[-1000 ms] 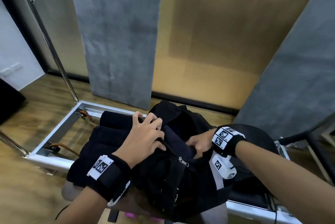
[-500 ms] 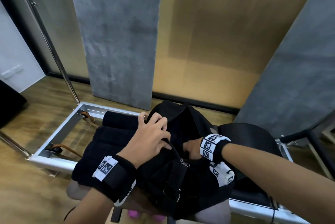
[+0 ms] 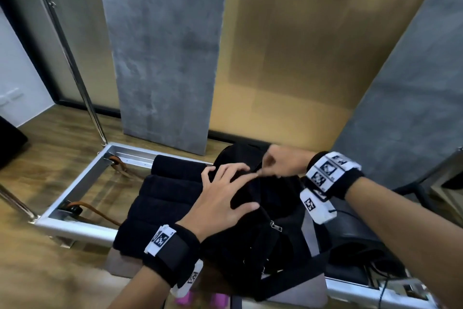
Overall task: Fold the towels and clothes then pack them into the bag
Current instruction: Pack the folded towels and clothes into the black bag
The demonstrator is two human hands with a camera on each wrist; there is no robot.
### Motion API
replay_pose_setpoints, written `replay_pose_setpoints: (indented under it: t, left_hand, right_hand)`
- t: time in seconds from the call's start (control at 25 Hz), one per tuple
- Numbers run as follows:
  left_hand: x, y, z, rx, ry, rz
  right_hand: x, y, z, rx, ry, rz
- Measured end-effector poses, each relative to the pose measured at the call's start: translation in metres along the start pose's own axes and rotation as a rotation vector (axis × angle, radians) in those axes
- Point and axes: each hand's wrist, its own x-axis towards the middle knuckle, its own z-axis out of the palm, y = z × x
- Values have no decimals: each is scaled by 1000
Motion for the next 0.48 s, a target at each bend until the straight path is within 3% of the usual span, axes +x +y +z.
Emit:
replay_pose_setpoints:
  t: [0.16, 0.32, 0.4, 0.48]
  left_hand:
    - [-31, -29, -9, -176, 206, -271]
    - [-91, -82, -19, -303, 359, -672]
    - [-125, -107, -20, -263, 286, -927]
    - [-157, -122, -19, -264, 85, -1148]
  right_hand:
    - [7, -71, -24, 403, 239, -106]
    - [42, -152, 34, 493, 126, -191]
    - [58, -175, 83, 386, 27, -203]
    - [69, -192, 130, 204, -62, -183]
